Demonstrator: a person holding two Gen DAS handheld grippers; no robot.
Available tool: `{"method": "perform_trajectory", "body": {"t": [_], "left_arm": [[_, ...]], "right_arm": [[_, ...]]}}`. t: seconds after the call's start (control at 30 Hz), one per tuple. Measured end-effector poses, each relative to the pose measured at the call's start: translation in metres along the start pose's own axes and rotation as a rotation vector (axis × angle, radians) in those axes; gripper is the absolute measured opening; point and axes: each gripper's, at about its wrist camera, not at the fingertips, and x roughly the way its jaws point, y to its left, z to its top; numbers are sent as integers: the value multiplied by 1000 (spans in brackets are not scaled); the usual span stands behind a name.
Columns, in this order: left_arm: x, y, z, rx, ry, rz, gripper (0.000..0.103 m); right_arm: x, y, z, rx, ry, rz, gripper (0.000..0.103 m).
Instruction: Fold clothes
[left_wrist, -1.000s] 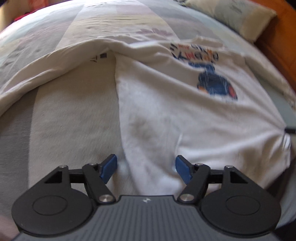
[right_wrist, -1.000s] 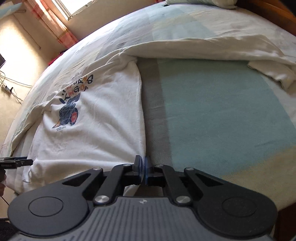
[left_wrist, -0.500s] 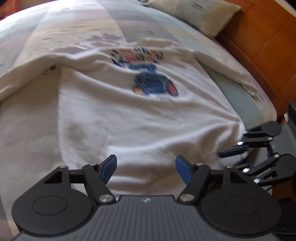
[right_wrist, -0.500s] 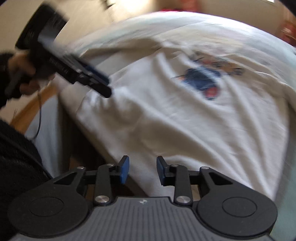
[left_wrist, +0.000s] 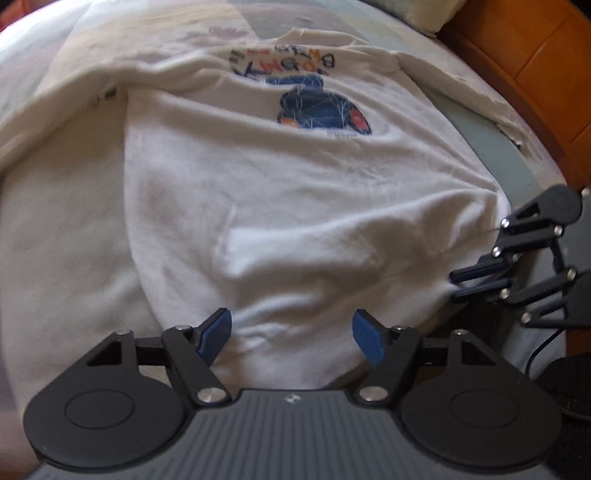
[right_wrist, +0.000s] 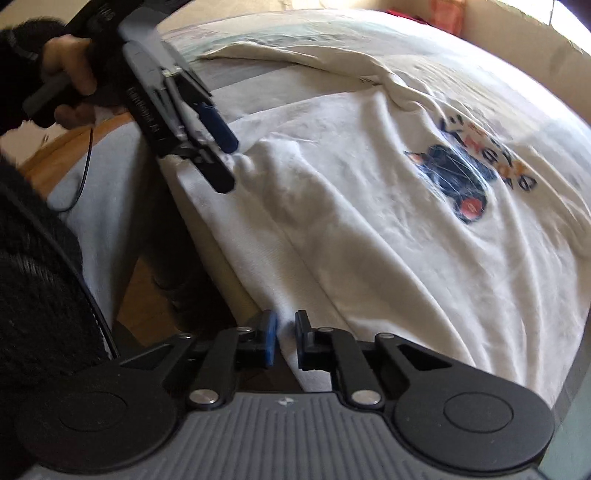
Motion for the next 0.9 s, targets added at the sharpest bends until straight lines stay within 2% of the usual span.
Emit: {"method": "perform_trajectory", "body": {"t": [0.1,0.2,0.27,0.4,0.5,0.57,0.63,0.67,0.7,0.8,0.87,0.9], "left_arm": [[-11,5,32,20,-96,-8,72],[-4,11,68,35,-150,-37,73],[15,14,91,35,-121,-81,73],[53,22,118,30,-87,-140,73],[80,38,131,-33,-78,-67,72],[84,52,140,-76,-136,-73,77],[94,63,152,-94,-158,47,73],[98,69,156,-101,-181,65,75],[100,73,159,-109,-193,58,79],[102,77,167,-126,-188,49,79],[94,70,163,-102,-173,77,79],[87,67,157,-89,-182,85,79]], "right_arm": [[-14,-22,13,83,-58,-11,27],[-4,-64,36,163,-71,-143,29],[12,-90,47,199,-59,-195,29],[52,-121,56,272,-15,-205,33],[64,-137,57,273,-61,-238,33],[73,-151,63,290,-74,-283,33],[77,-164,68,315,-83,-287,32],[78,-170,71,327,-88,-288,32],[80,-176,74,340,-92,-288,33],[80,-190,82,375,-96,-286,36],[65,-177,84,357,-94,-314,39],[55,-166,82,338,-102,-282,40]]}}
